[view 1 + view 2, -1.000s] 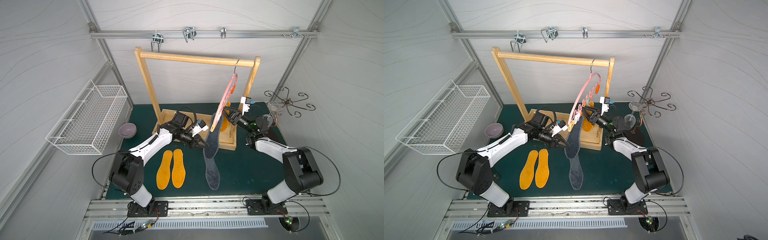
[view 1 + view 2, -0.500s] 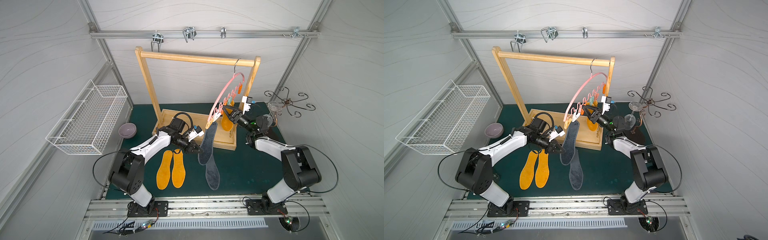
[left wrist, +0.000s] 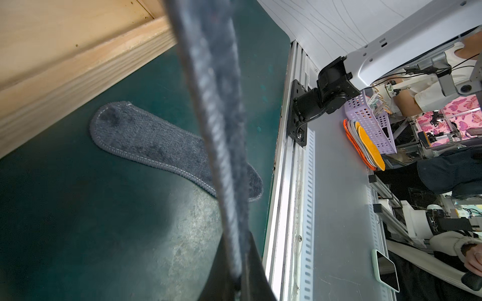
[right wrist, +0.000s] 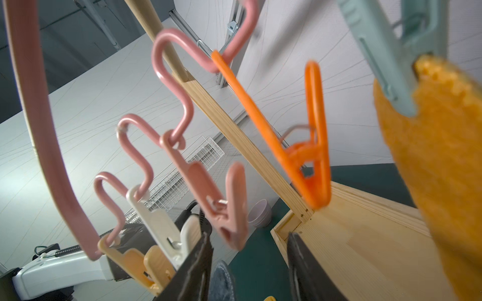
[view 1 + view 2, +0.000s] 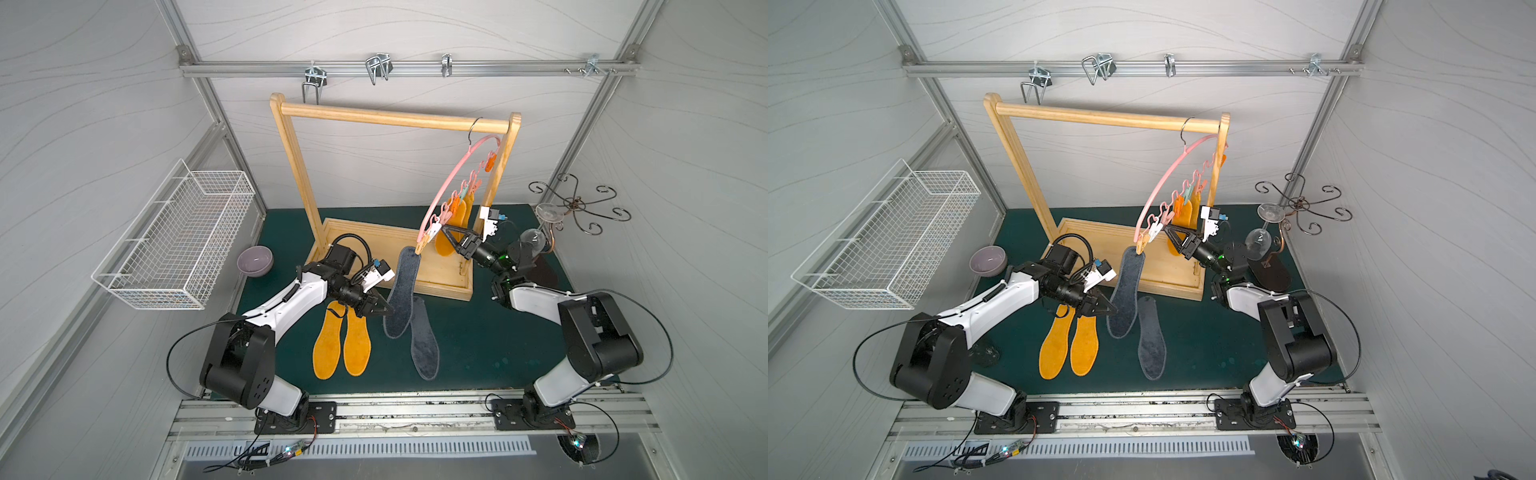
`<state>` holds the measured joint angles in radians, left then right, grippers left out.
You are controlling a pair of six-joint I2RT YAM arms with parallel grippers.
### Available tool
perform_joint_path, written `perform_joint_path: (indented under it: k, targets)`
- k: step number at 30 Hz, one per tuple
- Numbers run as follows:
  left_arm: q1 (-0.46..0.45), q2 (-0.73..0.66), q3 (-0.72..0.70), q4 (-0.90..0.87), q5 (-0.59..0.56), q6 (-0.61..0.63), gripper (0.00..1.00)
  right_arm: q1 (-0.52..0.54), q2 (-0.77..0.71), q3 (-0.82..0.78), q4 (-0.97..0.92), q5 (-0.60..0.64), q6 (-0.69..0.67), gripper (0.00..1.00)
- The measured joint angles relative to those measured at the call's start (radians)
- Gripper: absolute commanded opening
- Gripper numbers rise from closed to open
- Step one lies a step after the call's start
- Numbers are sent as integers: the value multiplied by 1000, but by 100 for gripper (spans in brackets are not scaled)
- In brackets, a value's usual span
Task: Take the shoe insoles off the hanger
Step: Open the clamp at the hanger, then place the insole at the center of the board.
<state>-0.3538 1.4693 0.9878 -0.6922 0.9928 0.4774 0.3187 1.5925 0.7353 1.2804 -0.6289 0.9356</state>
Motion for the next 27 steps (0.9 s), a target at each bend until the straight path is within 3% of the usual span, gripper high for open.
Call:
perform_joint_path:
  k: [8, 14, 27]
  targets:
    - [34, -68, -5, -1, -8, 21, 0, 3, -57, -109, -5, -17, -43, 51]
    - [74, -89, -12, -4, -4, 28, 0, 37, -127, -230, -10, -35, -118, 59]
    - [88, -101, -18, -9, 26, 32, 0, 343, -248, -373, -129, -6, -339, 64]
